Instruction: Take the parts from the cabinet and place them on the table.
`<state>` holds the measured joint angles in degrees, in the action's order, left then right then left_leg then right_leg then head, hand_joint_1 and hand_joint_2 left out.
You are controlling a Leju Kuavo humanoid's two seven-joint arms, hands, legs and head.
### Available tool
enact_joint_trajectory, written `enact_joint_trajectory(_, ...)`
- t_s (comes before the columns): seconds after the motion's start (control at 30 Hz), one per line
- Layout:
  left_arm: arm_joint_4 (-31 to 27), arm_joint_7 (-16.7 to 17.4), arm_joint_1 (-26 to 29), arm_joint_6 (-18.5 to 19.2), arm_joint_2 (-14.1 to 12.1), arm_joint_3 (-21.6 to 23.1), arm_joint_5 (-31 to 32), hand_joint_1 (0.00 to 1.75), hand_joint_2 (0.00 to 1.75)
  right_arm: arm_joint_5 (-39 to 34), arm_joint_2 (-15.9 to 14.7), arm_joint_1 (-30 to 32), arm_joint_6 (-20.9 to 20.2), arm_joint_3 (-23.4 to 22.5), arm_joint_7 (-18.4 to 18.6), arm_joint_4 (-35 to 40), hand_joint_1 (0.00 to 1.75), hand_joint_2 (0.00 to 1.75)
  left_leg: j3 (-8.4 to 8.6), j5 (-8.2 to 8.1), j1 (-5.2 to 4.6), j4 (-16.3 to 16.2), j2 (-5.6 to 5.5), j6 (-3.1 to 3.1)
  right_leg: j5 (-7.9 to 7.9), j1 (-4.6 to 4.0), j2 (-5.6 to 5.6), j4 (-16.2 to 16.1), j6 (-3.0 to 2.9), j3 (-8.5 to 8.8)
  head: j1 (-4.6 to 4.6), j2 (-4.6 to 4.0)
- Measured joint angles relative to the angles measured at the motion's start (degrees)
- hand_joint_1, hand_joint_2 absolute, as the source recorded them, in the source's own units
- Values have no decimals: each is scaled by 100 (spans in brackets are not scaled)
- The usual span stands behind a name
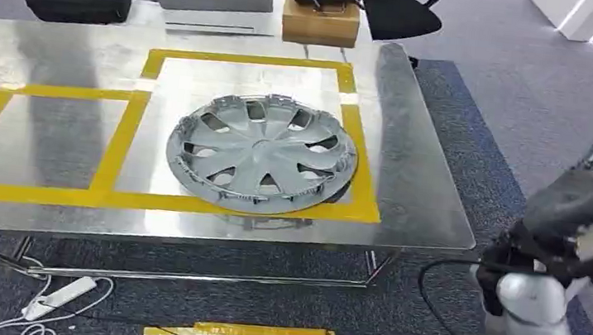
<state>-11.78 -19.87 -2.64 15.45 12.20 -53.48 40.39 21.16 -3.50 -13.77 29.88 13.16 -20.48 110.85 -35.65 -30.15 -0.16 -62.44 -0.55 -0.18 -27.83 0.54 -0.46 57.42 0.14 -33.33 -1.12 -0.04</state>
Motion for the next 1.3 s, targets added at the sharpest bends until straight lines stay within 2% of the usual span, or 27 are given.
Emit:
enact_joint_trajectory(0.07, 0, 11, -16, -20, -2, -9, 2, 0, 0, 226, 46, 424, 402, 15, -309, 396, 0, 0, -355, -456, 31, -867, 4, -50, -11, 1, -4, 4, -20, 15, -4, 0)
enact_joint_trajectory(0.1, 0, 13, -26, -39, 0, -11, 2, 0, 0, 337, 63, 692, 604, 31, -439, 590, 0, 0, -500, -586, 36, -1234, 7, -67, -18, 0, -16, 7, -28, 21, 2, 0)
enact_joint_trajectory(0.13, 0, 15, -27, -57, 0, -20, 7, 0, 0, 457, 112, 940, 770, 94, -571, 761, 0, 0, -522, -560, 40, -1333, 11, -78, -27, 0, -17, 8, -36, 32, -2, 0)
enact_joint_trajectory(0.17, 0, 24, -27, -85, 0, -33, 22, 0, 0, 610, 186, 1153, 872, 158, -711, 911, 0, 0, -437, -418, 45, -1197, 12, -79, -32, 1, -9, 8, -36, 41, -4, 0)
enact_joint_trajectory(0.2, 0, 28, -35, -136, 0, -41, 33, 0, 0, 785, 285, 1353, 924, 192, -870, 1060, 0, 0, -265, -198, 51, -867, 12, -69, -36, 1, 10, 9, -34, 55, -6, 0)
enact_joint_trajectory(0.27, 0, 39, -30, -229, 9, -48, 35, 0, 0, 1151, 578, 1830, 979, 262, -1188, 1347, 0, 0, 256, 252, 49, 152, 11, 1, -59, 1, 31, 8, -2, 105, -4, 0)
enact_joint_trajectory(0.3, 0, 37, -31, -225, 15, -55, 42, 0, 0, 1228, 700, 2056, 985, 289, -1287, 1438, 0, 0, 333, 157, 22, 318, 12, 20, -82, -44, 34, 28, 34, 100, -2, 0)
enact_joint_trajectory(0.33, 0, 22, -37, -192, 26, -59, 44, 0, 0, 1232, 785, 2234, 985, 324, -1362, 1510, 0, 0, 358, 137, 21, 372, 17, 47, -77, -35, 36, 36, 58, 76, 2, 0)
enact_joint_trajectory(0.43, 0, 2, -28, -149, 44, -96, 55, 0, 0, 1228, 975, 2552, 987, 426, -1444, 1661, 0, 0, 350, 179, 23, 423, 13, 133, -54, -29, 33, 3, 154, 88, 11, 0)
enact_joint_trajectory(0.47, 0, 0, -31, -140, 46, -100, 57, 0, 0, 1228, 1010, 2626, 990, 433, -1453, 1708, 0, 0, 372, 209, 50, 458, 34, 174, -128, -11, 44, 69, 180, 33, 7, 0)
enact_joint_trajectory(0.5, 0, -2, -33, -129, 46, -103, 57, 0, 0, 1228, 1038, 2672, 990, 442, -1466, 1741, 0, 0, 372, 214, 52, 460, 36, 204, -294, -9, 39, 269, 203, -58, 46, 0)
enact_joint_trajectory(0.6, 0, -5, -29, -127, 48, -105, 57, 0, 0, 1213, 1084, 2772, 992, 457, -1468, 1770, 0, 0, 349, 223, 45, 456, 57, 229, -914, 7, 39, 1609, 259, -663, 68, 0)
enact_joint_trajectory(0.63, 0, -7, -28, -127, 48, -107, 59, 0, 0, 1211, 1084, 2799, 992, 457, -1468, 1772, 0, 0, 349, 224, 45, 456, 60, 229, -933, 8, 38, 1818, 269, -757, 68, 0)
enact_joint_trajectory(0.67, 0, -7, -28, -127, 48, -107, 57, 0, 0, 1211, 1088, 2813, 992, 461, -1468, 1772, 0, 0, 352, 224, 45, 455, 60, 228, -810, 10, 38, 1722, 270, -700, 66, 0)
enact_joint_trajectory(0.7, 0, -4, -29, -127, 48, -107, 59, 0, 0, 1211, 1095, 2815, 992, 466, -1468, 1772, 0, 0, 358, 224, 46, 452, 59, 226, -588, 14, 37, 1365, 266, -512, 70, 0)
enact_joint_trajectory(0.77, 0, -7, -31, -127, 59, -109, 59, 0, 0, 1211, 1108, 2817, 992, 479, -1468, 1791, 0, 0, 377, 219, 47, 440, 55, 205, -147, 21, 32, 335, 240, 47, 70, 0)
enact_joint_trajectory(0.8, 0, -7, -31, -127, 59, -111, 59, 0, 0, 1211, 1117, 2808, 992, 485, -1468, 1807, 0, 0, 365, 207, 5, 419, 52, 159, -204, 2, 33, 28, 225, 197, 76, 0)
enact_joint_trajectory(0.83, 0, -7, -31, -127, 57, -111, 59, 0, 0, 1211, 1130, 2814, 990, 490, -1468, 1811, 0, 0, 345, 207, -5, 397, 43, 123, -180, 12, 48, -5, 172, 244, 61, 0)
enact_joint_trajectory(0.93, 0, -7, -34, -155, 57, -116, 59, 0, 0, 1287, 1196, 2878, 990, 476, -1556, 1822, 0, 0, 349, 237, 9, 420, 44, 42, -161, -4, 53, 1, 81, 223, 72, 0)
enact_joint_trajectory(0.97, 0, -7, -34, -175, 50, -118, 55, 0, 0, 1294, 1269, 2908, 992, 468, -1584, 1835, 0, 0, 338, 182, 18, 380, 43, 5, -133, 34, 32, -26, 37, 236, 74, 0)
enact_joint_trajectory(1.0, 0, -4, -34, -199, 52, -129, 35, 0, 0, 1232, 1325, 2935, 990, 461, -1584, 1844, 0, 0, 277, 28, 18, 211, 45, -31, -134, 34, 30, -26, 12, 236, 39, 0)
enact_joint_trajectory(1.1, 0, 59, -28, -276, 50, -151, 59, 0, 0, 1075, 1419, 3093, 990, 417, -1635, 1844, 0, 0, -232, -613, 35, -1019, 45, -90, -140, 21, 5, -23, -18, 225, 37, 0)
enact_joint_trajectory(1.13, 0, 125, -27, -317, 48, -149, 125, 0, 0, 1049, 1478, 3132, 990, 387, -1650, 1844, 0, 0, -327, -665, 35, -1270, 45, -93, -140, 16, 5, -23, -19, 226, 37, 0)
enact_joint_trajectory(1.17, 0, 190, -21, -356, 46, -149, 175, 0, 175, 975, 1523, 3150, 990, 369, -1607, 1839, 0, 0, -296, -576, 34, -1246, 45, -85, -142, 14, 9, -22, -22, 232, 37, 0)
enact_joint_trajectory(1.2, 0, 221, -19, -383, 44, -149, 179, 0, 175, 909, 1528, 3152, 990, 367, -1494, 1829, 0, 0, -162, -368, 34, -987, 45, -65, -143, 11, 20, -21, -22, 239, 33, 0)
enact_joint_trajectory(1.27, 0, 286, 0, -479, 46, -149, 184, 0, 175, 881, 1528, 3153, 990, 352, -1282, 1785, 0, 0, 312, 157, 28, -5, 44, 6, -140, 4, 35, -18, -15, 275, 35, 0)
enact_joint_trajectory(1.3, 0, 334, 9, -578, 48, -149, 238, 0, 175, 909, 1528, 3151, 990, 350, -1241, 1765, 0, 0, 463, 172, 12, 298, 40, 43, -136, -2, 34, -17, -4, 269, 44, 0)
